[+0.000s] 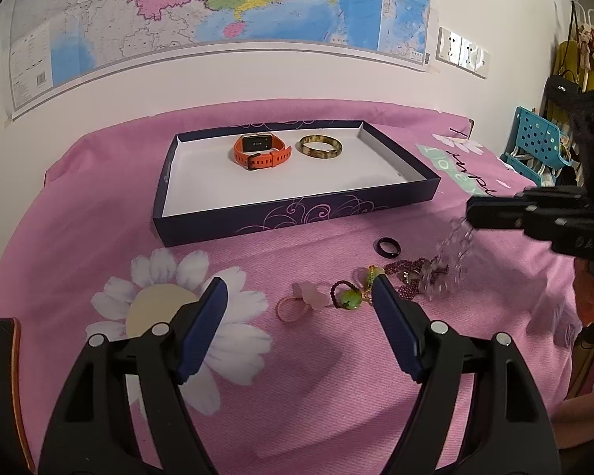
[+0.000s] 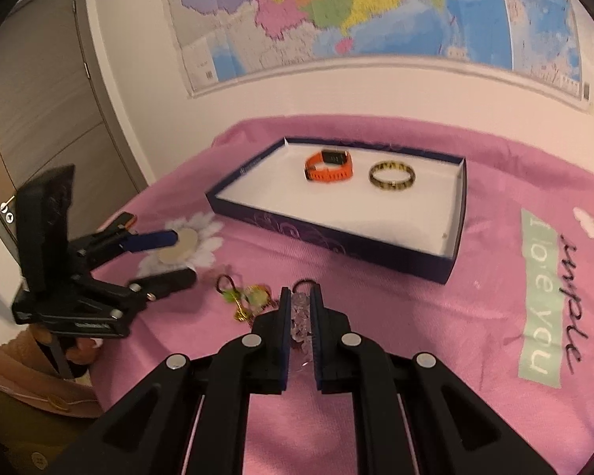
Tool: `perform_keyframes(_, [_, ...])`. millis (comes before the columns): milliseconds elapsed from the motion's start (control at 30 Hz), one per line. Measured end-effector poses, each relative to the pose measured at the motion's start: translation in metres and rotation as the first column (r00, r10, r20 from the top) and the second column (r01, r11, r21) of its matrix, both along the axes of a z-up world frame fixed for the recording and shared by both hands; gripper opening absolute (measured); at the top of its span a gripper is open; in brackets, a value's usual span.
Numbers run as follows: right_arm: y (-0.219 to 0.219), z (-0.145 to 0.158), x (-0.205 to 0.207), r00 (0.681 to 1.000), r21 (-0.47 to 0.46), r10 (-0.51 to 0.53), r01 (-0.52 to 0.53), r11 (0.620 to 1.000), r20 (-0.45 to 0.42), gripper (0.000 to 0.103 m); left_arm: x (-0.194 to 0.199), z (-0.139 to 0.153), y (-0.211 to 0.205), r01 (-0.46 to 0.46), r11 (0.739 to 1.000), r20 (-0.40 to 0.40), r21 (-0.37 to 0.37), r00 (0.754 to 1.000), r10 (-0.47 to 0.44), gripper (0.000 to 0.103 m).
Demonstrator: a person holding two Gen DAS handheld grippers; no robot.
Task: Organize jewelry
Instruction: 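Grasp the clear crystal bead bracelet with the right tool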
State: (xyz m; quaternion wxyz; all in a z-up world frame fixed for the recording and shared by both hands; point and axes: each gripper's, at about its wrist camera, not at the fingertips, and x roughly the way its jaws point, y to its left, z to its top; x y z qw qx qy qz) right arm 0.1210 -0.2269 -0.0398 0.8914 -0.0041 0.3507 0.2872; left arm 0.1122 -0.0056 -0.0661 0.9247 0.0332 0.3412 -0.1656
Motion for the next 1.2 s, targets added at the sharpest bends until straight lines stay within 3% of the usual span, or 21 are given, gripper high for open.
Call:
perform_keyframes(233, [-0.01,0.019,-0.011,0.999,0.04,-0.008,0.006,0.999,0.041,0.008,0.001,0.0,0.0,0.002,1.0,-0.002,-0.003,1.0,-0.002,0.074])
perform_keyframes(667, [-0.015,-0.023,-0.009,0.996,-0.044,-0.055,0.052,0.998,-0.068,0.009,-0.001,0.001,-0.001,0.015,1.0,-0.003,-0.009,1.0,-0.015,0.074])
perform_keyframes(1000, [-0.011,-0.05,-0.003,0.99,-0.109,-0.089,0.077,0.991,-0.109,0.048,-0.002,0.0,-0.004,0.024,1.0,-0.004,-0.003,1.0,-0.024,0.075])
perform_keyframes(1200, [-0.002,-0.055,-0.002,0.99,-0.138,-0.084,0.069,0.988,-0.111,0.05,-0.001,-0.001,-0.01,0.035,0.999,-0.01,0.007,0.999,-0.035,0.075])
